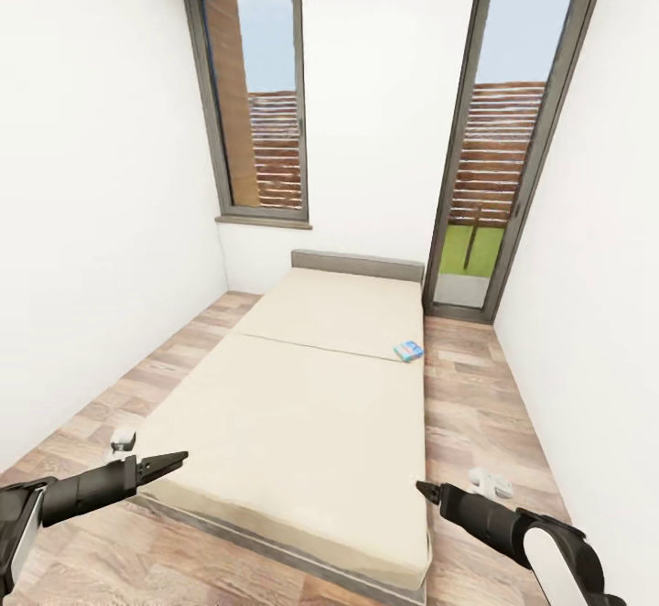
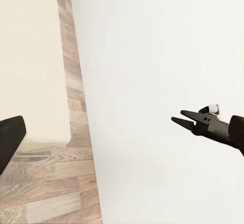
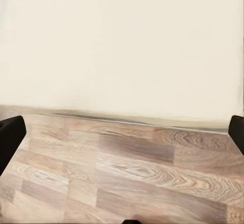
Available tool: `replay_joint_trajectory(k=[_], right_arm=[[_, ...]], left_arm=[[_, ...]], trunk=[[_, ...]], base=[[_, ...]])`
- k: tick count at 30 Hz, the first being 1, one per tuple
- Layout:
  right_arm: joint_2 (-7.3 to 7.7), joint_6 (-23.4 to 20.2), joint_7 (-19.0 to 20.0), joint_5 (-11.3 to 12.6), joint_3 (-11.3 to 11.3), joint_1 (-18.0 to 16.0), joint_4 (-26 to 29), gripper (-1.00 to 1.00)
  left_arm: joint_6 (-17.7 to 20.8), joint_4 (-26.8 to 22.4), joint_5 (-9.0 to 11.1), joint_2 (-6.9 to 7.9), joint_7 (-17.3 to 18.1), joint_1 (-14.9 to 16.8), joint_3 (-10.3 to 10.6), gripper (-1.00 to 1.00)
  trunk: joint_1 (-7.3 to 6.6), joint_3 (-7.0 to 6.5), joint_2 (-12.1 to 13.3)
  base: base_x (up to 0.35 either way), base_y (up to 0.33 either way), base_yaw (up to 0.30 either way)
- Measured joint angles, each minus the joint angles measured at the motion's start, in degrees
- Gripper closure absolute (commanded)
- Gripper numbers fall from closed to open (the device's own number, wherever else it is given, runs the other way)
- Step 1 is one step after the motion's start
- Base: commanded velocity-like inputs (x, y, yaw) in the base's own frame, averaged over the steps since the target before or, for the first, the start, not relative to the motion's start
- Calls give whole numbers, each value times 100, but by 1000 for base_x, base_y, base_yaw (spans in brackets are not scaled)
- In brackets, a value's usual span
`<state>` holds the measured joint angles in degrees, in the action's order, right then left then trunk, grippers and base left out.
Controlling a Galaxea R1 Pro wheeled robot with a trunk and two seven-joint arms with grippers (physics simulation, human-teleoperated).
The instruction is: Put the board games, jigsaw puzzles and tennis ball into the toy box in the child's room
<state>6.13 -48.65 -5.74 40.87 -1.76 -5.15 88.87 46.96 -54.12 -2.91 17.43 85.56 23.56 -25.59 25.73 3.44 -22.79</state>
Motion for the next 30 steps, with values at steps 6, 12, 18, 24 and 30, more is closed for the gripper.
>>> replay_joint_trajectory(k=[6, 12, 18, 24, 30], right_arm=[[0, -2, -4, 0, 1, 0, 0, -100], [0, 3, -8, -4, 1, 0, 0, -100], [0, 7, -9, -5, 2, 0, 0, -100], [0, 8, -9, -7, 6, 0, 0, -100], [0, 7, -9, -9, 2, 0, -1, -100]], left_arm=[[-3, 1, 2, 0, 0, 0, 0, -100], [-12, -1, 8, 0, 5, -2, 0, -100], [-18, -1, 17, 0, 10, 0, -1, -100], [-20, -1, 27, 4, 18, 0, -1, -100], [-19, -1, 29, 1, 20, -1, -1, -100]], trunk=[[0, 15, 0], [0, 29, 0], [1, 43, 0], [2, 58, 0], [1, 72, 0]], base=[[154, -219, 281], [114, -132, 281], [25, -66, 281], [-53, -139, 281], [-22, -93, 281]])
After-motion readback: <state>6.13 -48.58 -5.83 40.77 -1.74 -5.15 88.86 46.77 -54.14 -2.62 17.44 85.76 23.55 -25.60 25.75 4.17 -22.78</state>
